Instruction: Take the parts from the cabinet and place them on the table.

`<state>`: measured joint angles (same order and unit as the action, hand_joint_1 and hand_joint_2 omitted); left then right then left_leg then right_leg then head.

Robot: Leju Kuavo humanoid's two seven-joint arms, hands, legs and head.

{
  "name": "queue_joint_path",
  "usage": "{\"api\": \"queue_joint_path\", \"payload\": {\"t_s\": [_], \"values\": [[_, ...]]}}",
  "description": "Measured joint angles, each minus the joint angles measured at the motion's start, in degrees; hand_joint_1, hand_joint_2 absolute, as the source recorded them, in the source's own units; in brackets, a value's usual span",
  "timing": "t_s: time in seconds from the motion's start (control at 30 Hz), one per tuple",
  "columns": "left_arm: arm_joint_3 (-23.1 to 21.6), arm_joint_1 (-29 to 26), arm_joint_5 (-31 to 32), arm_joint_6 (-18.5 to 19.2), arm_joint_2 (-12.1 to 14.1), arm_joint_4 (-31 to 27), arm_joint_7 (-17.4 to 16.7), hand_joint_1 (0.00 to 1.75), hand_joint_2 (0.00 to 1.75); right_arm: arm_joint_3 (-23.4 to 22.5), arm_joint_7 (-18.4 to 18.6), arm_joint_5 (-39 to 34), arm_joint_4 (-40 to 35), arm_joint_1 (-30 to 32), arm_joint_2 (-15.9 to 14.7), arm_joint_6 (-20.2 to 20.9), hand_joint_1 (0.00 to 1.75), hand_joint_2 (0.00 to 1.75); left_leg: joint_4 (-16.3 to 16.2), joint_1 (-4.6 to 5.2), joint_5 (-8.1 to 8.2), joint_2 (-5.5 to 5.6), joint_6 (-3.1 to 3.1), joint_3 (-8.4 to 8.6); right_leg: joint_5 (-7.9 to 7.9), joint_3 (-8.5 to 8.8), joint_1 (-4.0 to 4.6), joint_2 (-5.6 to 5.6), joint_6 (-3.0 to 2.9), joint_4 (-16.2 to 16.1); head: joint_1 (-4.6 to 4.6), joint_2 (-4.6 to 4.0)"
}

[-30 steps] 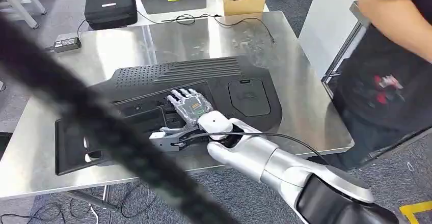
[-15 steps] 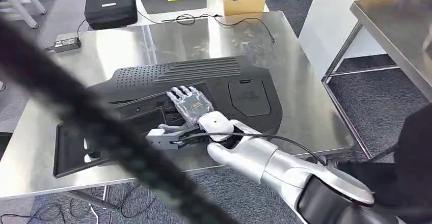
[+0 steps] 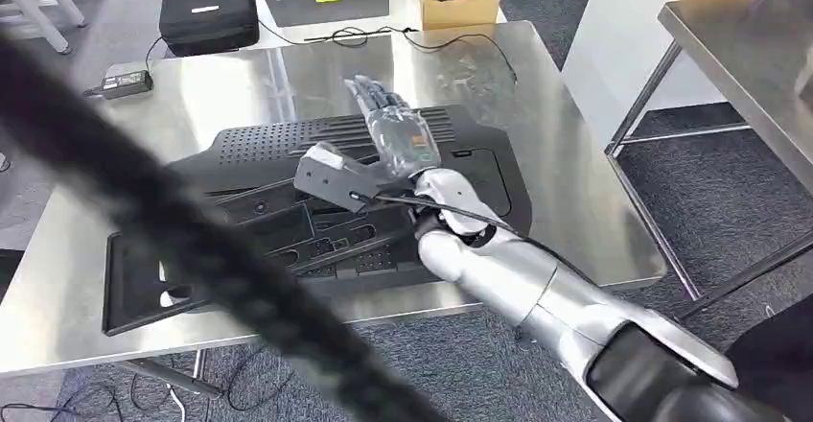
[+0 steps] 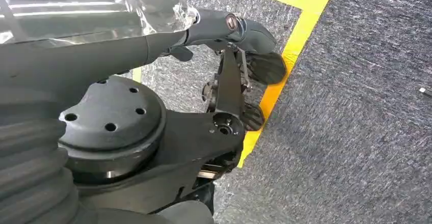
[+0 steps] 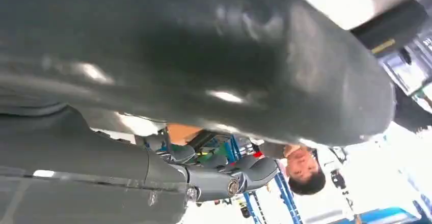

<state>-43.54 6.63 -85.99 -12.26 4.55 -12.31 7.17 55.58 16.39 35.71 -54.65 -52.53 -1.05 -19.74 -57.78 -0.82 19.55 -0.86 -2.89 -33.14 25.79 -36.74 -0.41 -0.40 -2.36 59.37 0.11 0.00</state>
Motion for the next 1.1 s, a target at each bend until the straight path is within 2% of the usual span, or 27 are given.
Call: {"api": "queue_joint_path", "payload": {"t_s": [0.3, 0.33, 0.47, 0.6, 0.87, 1.0, 1.1], "values": [[0.0, -0.91, -1.42, 0.22, 0.0, 0.0, 1.03, 0.0, 1.75, -6.22, 0.13, -7.75, -13.34, 5.17, -5.17, -2.71, 0.0, 0.0, -0.02, 0.03, 0.11, 0.0, 0.15, 0.05, 0.09, 0.07, -0.02, 0.01, 0.13, -0.04, -0.02, 0.0], [0.0, -1.18, -1.79, 0.22, 0.0, 0.0, 1.05, 0.0, 0.0, -6.96, 0.02, -9.52, -15.64, 6.45, -6.18, -2.95, 0.0, 0.0, -0.03, 0.03, 0.13, 0.01, 0.18, 0.06, 0.09, 0.11, -0.02, 0.0, 0.14, -0.05, 0.02, 0.0], [0.04, -2.16, -3.32, -0.35, 0.0, 0.0, 1.25, 0.0, 0.0, -10.65, -0.96, -16.31, -23.83, 12.48, -10.23, -3.87, 0.0, 0.0, -0.05, 0.04, 0.25, 0.0, 0.31, 0.18, 0.18, 0.24, -0.02, 0.01, 0.27, -0.12, -0.11, 0.0], [0.11, -2.71, -3.89, -0.92, 0.0, 0.02, 1.25, 0.0, 0.0, -14.51, -1.49, -18.25, -31.65, 17.78, -14.1, -4.0, 0.0, 0.0, -0.05, 0.09, 0.42, -0.06, 0.31, 0.19, 0.22, 0.28, -0.09, 0.11, 0.32, -0.13, 0.0, 0.0], [0.15, -2.65, -3.91, -1.07, 0.0, 0.02, 1.25, 0.0, 0.0, -17.35, -1.73, -19.51, -39.47, 20.82, -17.39, -3.98, 0.0, 0.0, -0.08, 0.1, 0.51, -0.19, 0.36, 0.28, 0.25, 0.33, -0.1, 0.17, 0.37, -0.15, -0.02, 0.0], [0.17, -2.71, -3.93, -1.81, 0.0, 0.0, 0.64, 0.0, 0.0, -19.43, -5.16, -29.23, -44.38, 25.19, -19.12, -3.26, 0.0, 0.0, -0.08, 0.1, 0.57, -0.17, 0.44, 0.32, 0.33, 0.44, -0.1, 0.13, 0.47, -0.16, 0.0, 0.0], [0.2, -2.68, -3.89, -2.12, 0.0, 0.0, 0.41, 0.0, 0.0, -20.83, -6.23, -32.43, -48.12, 27.75, -20.35, -2.8, 0.0, 0.0, -0.08, 0.1, 0.63, -0.19, 0.5, 0.32, 0.37, 0.45, -0.11, 0.15, 0.52, -0.16, -0.02, 0.0]]}}
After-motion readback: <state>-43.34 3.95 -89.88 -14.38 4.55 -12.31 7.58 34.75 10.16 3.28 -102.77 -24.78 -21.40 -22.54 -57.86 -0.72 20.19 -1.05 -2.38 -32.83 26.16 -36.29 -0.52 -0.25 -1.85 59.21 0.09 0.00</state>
